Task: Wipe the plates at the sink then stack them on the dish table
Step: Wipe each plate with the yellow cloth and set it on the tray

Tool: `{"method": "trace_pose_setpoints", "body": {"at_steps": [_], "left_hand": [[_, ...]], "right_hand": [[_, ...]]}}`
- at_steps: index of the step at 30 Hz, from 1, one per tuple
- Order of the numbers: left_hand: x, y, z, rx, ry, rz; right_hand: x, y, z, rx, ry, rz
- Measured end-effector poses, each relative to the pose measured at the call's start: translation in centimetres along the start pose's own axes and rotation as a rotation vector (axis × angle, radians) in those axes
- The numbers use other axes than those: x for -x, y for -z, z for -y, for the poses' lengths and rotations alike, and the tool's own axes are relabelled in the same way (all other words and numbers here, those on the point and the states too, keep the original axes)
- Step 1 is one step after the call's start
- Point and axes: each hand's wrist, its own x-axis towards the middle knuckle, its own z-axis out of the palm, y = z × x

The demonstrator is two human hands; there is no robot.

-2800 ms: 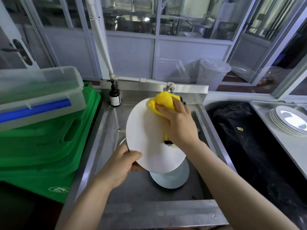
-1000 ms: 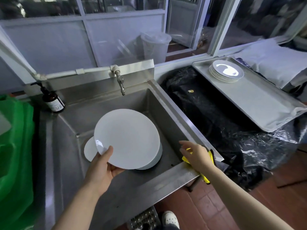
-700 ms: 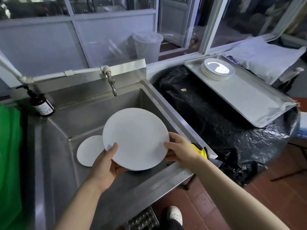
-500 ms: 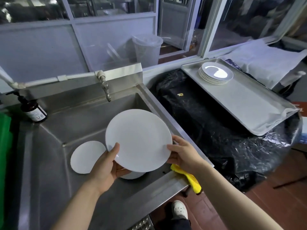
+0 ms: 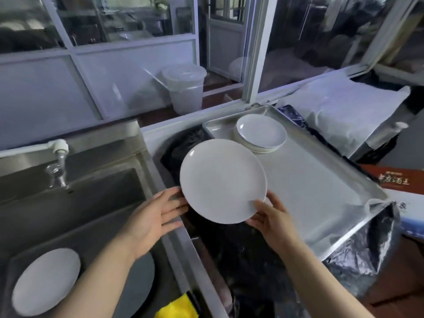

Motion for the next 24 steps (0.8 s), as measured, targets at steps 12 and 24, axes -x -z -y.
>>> {"method": "trace_pose_setpoints", "body": {"at_steps": [12, 24], "left_hand": [[-6.8, -3.4, -2.6, 0.123, -0.018, -0.059], [-8.3, -3.3, -1.8, 0.237, 0.022, -0.169]], "right_hand": [[-13.5, 4.6, 7.8, -0.243, 0.037, -0.257], [-22.3, 4.2, 11.1, -0.289, -0.009, -0.397]]}}
